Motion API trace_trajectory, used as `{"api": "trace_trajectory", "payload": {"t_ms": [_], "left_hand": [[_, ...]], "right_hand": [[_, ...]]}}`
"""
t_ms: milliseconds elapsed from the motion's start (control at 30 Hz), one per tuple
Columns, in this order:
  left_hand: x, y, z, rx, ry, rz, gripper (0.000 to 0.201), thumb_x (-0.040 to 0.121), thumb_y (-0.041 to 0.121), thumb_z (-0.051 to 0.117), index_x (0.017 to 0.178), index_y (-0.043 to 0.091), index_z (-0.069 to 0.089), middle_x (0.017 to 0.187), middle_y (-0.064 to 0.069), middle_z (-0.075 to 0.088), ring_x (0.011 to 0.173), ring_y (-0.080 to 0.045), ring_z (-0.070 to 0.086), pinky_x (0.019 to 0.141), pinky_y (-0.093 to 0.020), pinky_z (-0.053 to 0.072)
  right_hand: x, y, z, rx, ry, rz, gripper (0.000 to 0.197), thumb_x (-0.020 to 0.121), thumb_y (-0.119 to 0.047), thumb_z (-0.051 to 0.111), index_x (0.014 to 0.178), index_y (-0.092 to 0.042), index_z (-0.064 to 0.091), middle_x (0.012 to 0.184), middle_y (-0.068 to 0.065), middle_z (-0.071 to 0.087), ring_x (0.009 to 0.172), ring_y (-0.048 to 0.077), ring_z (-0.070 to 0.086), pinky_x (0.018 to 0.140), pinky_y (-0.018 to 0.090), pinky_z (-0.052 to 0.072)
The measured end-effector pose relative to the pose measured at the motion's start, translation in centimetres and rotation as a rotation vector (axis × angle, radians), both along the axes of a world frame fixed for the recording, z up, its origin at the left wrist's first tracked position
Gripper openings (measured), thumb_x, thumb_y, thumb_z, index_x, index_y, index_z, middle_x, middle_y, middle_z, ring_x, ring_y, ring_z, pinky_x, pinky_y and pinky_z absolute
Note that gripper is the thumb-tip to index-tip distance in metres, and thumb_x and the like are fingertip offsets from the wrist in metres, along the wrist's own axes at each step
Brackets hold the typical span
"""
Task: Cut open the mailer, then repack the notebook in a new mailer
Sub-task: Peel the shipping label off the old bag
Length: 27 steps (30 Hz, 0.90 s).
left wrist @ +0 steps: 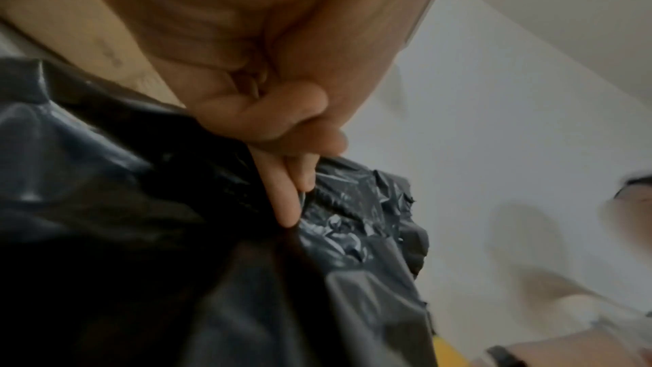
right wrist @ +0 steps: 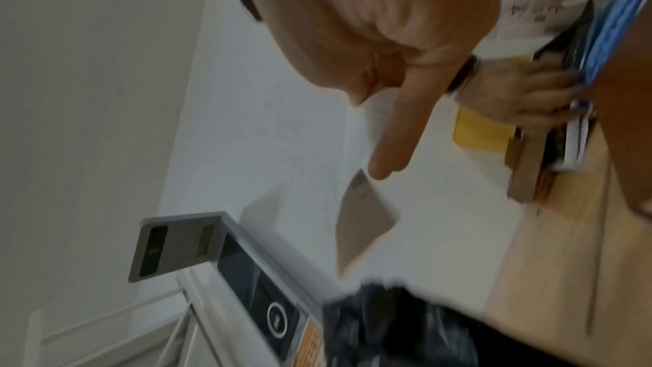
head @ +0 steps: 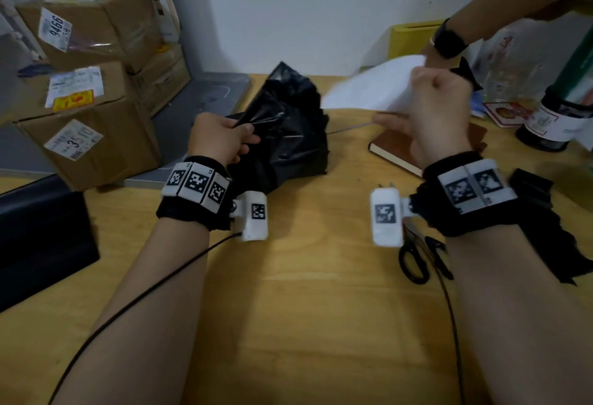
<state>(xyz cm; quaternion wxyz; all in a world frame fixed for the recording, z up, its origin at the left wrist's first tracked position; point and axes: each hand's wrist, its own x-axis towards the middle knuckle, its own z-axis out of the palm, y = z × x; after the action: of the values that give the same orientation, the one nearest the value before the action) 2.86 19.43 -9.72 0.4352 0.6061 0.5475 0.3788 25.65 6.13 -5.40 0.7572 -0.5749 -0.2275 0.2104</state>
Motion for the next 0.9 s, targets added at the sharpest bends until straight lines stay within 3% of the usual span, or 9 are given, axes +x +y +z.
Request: {"api": "trace_trajectory", "payload": {"t_ms": [100,167,267,333,433,600,767,900], "left_hand": [[-0.2,0.1,-0.4,-0.011,-0.017,0.01,0.013,0.096,0.017,0.061,0.097,0.007,0.07,0.085,-0.002,0.076,0.042,-0.002,0.048,0.042,-0.019,0.04],[0.7,-0.7,-0.3,-0.029,-0.043,-0.069,0.019,0.095,0.015,0.062,0.112,0.007,0.067,0.086,-0.003,0.076,0.042,-0.003,0.052,0.042,-0.018,0.043],[1.9,-2.0,0.6,-0.071,-0.049,-0.177,0.051,0.092,0.013,0.067,0.139,0.017,0.048,0.095,-0.009,0.075,0.05,-0.01,0.06,0.044,-0.021,0.049],[2.0,-2.7,1.3,-0.077,-0.04,-0.193,0.063,0.093,0.016,0.068,0.147,0.02,0.037,0.096,-0.008,0.075,0.053,-0.013,0.062,0.045,-0.022,0.051],[1.9,-3.9,2.4,-0.065,-0.057,-0.205,0.054,0.095,0.021,0.064,0.143,0.018,0.039,0.091,-0.003,0.077,0.052,-0.013,0.06,0.044,-0.022,0.049],[0.2,-7.4,3.3,-0.144,0.018,-0.265,0.023,0.101,0.026,0.052,0.12,0.015,0.059,0.083,0.002,0.078,0.051,-0.008,0.061,0.044,-0.017,0.045],[-2.5,-12.3,3.6,-0.282,0.037,-0.307,0.018,0.103,0.028,0.048,0.115,0.019,0.056,0.083,0.002,0.078,0.068,-0.013,0.067,0.061,-0.025,0.045],[-4.3,-16.5,3.6,-0.316,0.089,-0.404,0.022,0.1,0.035,0.051,0.114,0.02,0.059,0.088,0.001,0.078,0.073,-0.015,0.067,0.065,-0.029,0.043]], "right_hand": [[1.3,-0.8,0.4,0.027,-0.017,-0.041,0.019,0.102,-0.016,0.055,0.104,-0.001,0.067,0.122,0.005,0.053,0.103,0.029,0.057,0.061,0.04,0.064],[0.8,-0.8,0.2,0.013,-0.057,0.0,0.017,0.102,-0.017,0.057,0.096,-0.004,0.067,0.112,0.002,0.054,0.098,0.024,0.059,0.061,0.04,0.064],[-0.4,-0.4,0.0,-0.064,-0.192,0.067,0.019,0.102,-0.019,0.057,0.085,-0.013,0.065,0.094,-0.001,0.054,0.087,0.021,0.063,0.056,0.04,0.063],[-0.9,-0.5,0.2,-0.103,-0.263,0.097,0.015,0.101,-0.02,0.059,0.091,-0.012,0.067,0.089,0.0,0.055,0.079,0.02,0.066,0.053,0.039,0.062],[-2.0,-1.4,0.4,-0.126,-0.334,0.152,0.014,0.099,-0.02,0.063,0.092,-0.01,0.071,0.083,-0.002,0.058,0.067,0.012,0.069,0.052,0.039,0.062],[-4.9,-4.5,0.6,-0.187,-0.406,0.285,0.01,0.095,-0.018,0.069,0.088,-0.012,0.073,0.072,-0.003,0.056,0.068,0.011,0.064,0.054,0.038,0.062],[-8.3,-9.3,1.1,-0.234,-0.426,0.373,0.004,0.09,-0.016,0.076,0.086,-0.014,0.074,0.088,0.003,0.068,0.083,0.017,0.068,0.055,0.039,0.063],[-11.4,-13.6,1.0,-0.297,-0.516,0.411,0.009,0.088,-0.015,0.078,0.082,-0.021,0.075,0.094,0.004,0.073,0.086,0.016,0.072,0.057,0.035,0.063]]}}
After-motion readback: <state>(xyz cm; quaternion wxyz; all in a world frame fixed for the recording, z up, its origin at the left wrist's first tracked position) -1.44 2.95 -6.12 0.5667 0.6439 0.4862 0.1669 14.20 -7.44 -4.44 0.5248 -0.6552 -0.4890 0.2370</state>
